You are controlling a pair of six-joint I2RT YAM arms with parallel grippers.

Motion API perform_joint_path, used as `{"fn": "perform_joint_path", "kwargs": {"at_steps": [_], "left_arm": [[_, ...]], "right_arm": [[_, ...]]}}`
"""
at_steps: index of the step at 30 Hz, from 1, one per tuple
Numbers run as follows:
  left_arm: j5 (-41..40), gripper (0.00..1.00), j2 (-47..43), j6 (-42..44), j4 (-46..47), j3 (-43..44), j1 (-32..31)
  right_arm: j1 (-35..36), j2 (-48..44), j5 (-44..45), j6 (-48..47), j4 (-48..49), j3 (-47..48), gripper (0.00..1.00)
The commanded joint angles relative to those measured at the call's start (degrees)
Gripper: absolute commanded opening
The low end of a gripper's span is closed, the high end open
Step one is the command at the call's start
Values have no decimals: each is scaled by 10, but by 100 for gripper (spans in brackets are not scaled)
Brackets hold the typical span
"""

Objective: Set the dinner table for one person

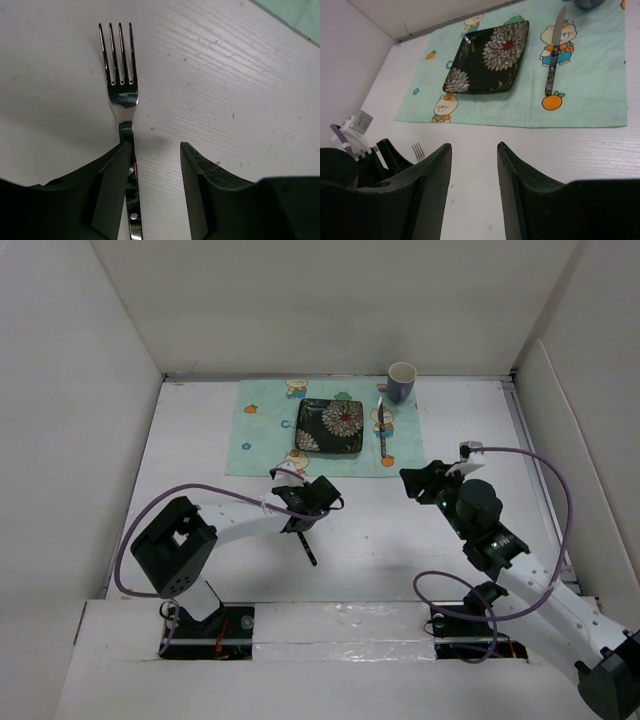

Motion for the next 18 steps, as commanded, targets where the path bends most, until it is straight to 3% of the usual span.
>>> {"fn": "perform_joint_path", "kwargs": {"at_steps": [1, 8, 18], "left_arm": [[-12, 41, -22, -88, -15, -17, -2], [26, 39, -75, -112, 21, -90, -8], [25, 36, -18, -107, 17, -89, -36]], "right_arm": [[-12, -13, 17, 4, 17, -6, 47], [-19, 21, -16, 4, 23, 2, 47], [-19, 46, -41, -2, 34, 8, 47]]}}
